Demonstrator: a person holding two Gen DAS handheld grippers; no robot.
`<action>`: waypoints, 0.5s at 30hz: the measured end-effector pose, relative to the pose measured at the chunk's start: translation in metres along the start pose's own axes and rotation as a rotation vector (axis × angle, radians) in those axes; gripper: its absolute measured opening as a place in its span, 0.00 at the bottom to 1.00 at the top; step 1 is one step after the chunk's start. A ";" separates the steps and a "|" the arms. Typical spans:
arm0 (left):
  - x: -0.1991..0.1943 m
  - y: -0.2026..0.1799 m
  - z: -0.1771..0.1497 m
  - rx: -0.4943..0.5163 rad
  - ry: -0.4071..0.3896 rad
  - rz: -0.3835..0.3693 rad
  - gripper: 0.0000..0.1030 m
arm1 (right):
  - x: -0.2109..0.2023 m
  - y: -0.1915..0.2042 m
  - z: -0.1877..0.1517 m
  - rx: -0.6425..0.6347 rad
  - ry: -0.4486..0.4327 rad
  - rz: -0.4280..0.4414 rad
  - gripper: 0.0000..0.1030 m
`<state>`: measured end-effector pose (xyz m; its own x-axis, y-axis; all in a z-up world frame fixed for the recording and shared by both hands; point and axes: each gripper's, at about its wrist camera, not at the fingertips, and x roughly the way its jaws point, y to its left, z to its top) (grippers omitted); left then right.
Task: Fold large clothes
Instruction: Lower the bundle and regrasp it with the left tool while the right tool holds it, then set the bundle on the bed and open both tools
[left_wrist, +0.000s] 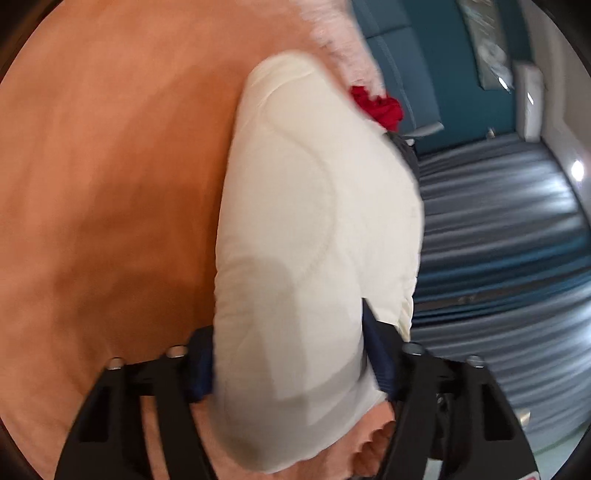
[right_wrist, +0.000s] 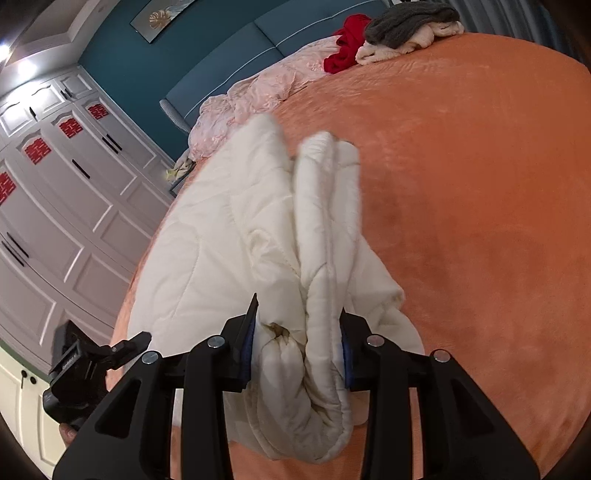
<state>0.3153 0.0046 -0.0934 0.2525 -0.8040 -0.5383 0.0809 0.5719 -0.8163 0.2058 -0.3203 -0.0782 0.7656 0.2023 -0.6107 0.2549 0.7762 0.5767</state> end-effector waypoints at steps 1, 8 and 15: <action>-0.010 -0.008 0.005 0.041 -0.022 0.021 0.51 | 0.001 0.005 0.001 -0.008 0.004 0.008 0.32; -0.029 0.013 0.015 0.145 -0.046 0.181 0.51 | 0.034 0.035 -0.023 -0.134 0.058 -0.005 0.38; -0.029 0.005 0.009 0.188 -0.077 0.268 0.60 | 0.010 0.034 -0.012 -0.117 0.079 -0.074 0.61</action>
<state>0.3166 0.0321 -0.0796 0.3601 -0.6102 -0.7057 0.1763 0.7873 -0.5909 0.2151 -0.2849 -0.0717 0.6972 0.1847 -0.6927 0.2346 0.8543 0.4639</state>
